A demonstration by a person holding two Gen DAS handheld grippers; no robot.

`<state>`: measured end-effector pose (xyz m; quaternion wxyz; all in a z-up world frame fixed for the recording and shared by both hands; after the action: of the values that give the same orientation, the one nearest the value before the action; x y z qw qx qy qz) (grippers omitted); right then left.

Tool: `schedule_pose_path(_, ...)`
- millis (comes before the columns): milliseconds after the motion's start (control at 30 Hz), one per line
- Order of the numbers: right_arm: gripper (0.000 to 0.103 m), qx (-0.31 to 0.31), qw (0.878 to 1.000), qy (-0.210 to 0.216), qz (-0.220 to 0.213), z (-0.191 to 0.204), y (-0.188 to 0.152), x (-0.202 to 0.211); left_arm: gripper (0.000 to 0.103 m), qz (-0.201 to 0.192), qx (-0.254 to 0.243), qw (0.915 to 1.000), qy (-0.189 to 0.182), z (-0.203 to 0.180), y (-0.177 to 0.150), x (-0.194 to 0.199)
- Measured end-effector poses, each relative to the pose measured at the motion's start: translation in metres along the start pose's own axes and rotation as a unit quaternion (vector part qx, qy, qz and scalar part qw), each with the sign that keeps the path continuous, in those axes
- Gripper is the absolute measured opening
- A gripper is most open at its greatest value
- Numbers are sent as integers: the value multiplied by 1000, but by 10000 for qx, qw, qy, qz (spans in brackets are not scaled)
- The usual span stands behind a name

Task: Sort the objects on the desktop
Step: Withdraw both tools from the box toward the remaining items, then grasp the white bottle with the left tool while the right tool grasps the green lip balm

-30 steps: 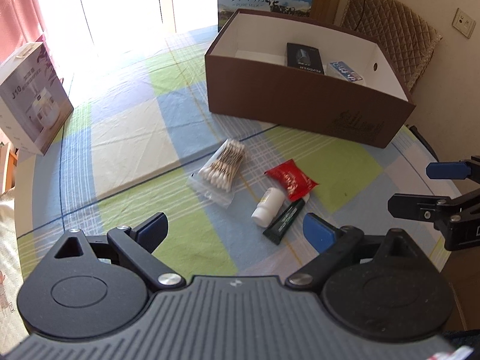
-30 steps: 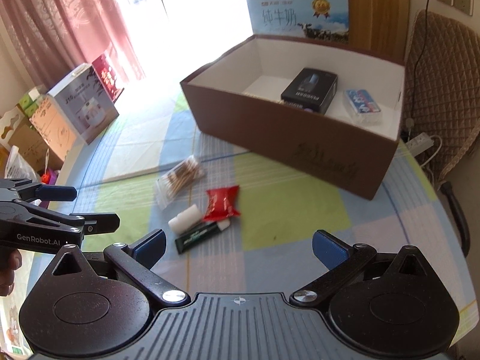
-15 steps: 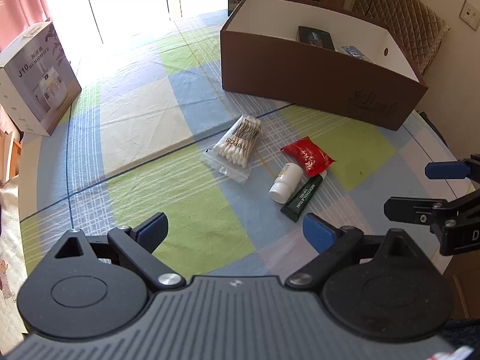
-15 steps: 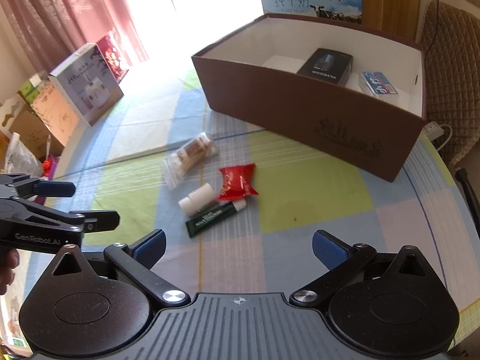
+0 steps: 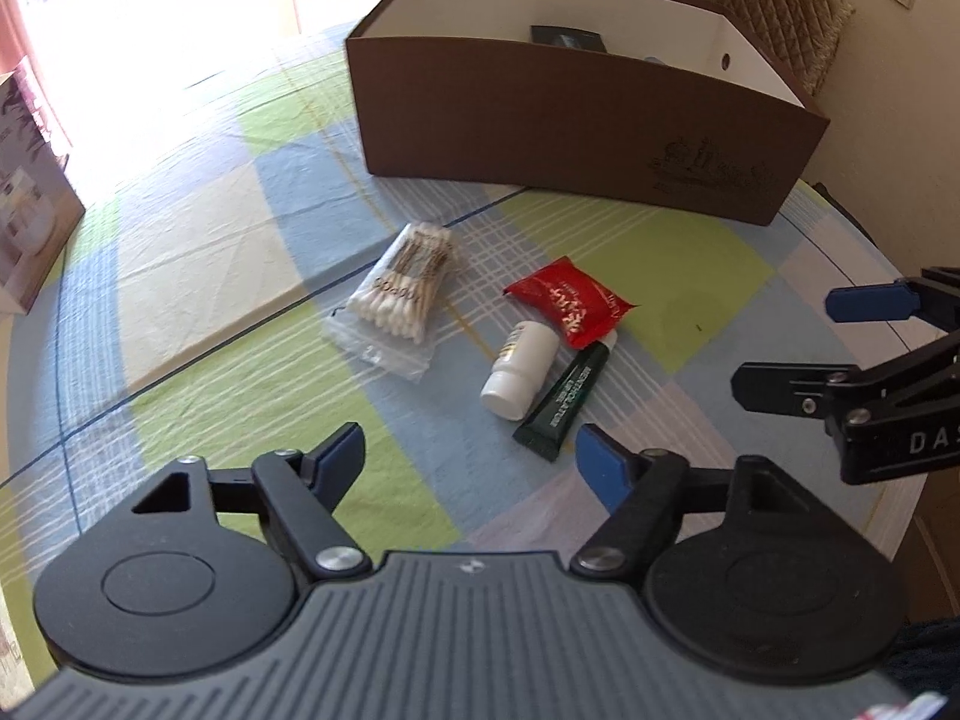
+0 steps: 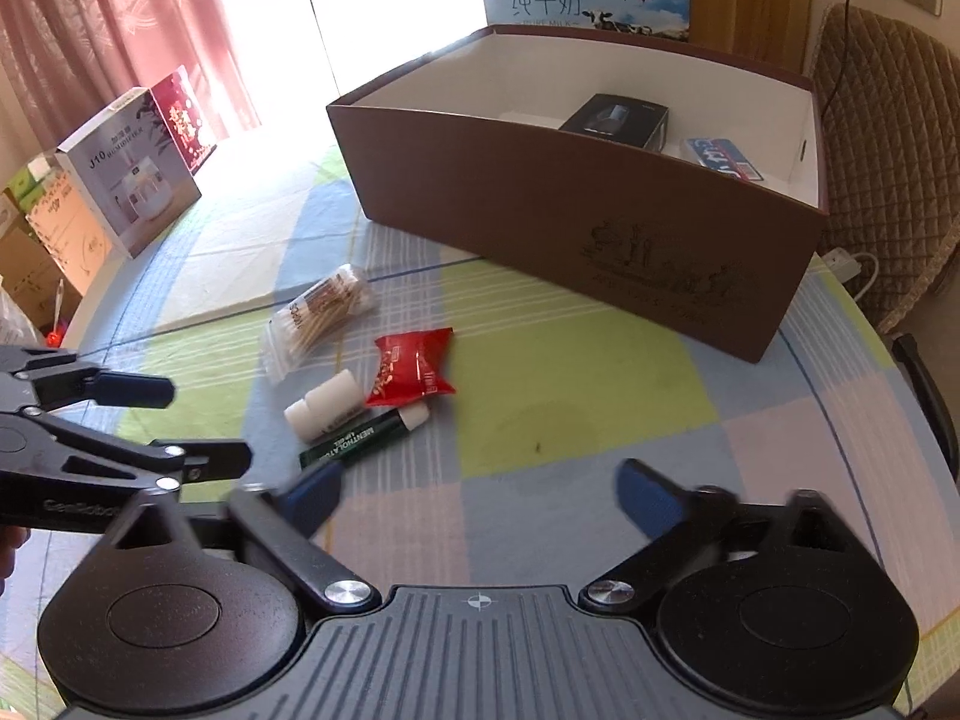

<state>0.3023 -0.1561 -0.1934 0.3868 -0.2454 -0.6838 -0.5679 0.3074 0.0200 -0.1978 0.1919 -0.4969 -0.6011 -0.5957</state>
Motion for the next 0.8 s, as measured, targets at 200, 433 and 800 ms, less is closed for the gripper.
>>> schedule_pose_path(200, 65, -3, 10000, 47, 52, -3, 1, -14, 60, 62, -193, 9997, -97, -7, 11, -20)
schedule_pose_path(433, 54, 21, 9999, 93, 107, -5, 7, -30, 52, 210, -219, 9994, -144, -6, 20, -42)
schedule_pose_path(800, 54, -44, 9994, 133, 323, -11, 9, -46, 24, 417, -204, 9986, -244, -1, 28, -71)
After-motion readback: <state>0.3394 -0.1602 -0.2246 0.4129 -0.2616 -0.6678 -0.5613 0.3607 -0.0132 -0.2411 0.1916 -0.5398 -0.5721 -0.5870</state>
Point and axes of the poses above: each gripper's, at about its wrist camera, not at the fingertips, and x roughly against the way its jaws point, z to its left, y to its top, the point moved 10 cm from there along -x, roughly the way its jaws point, and after that the axes turned 15 degrees about -y, right-handed, at the moved point
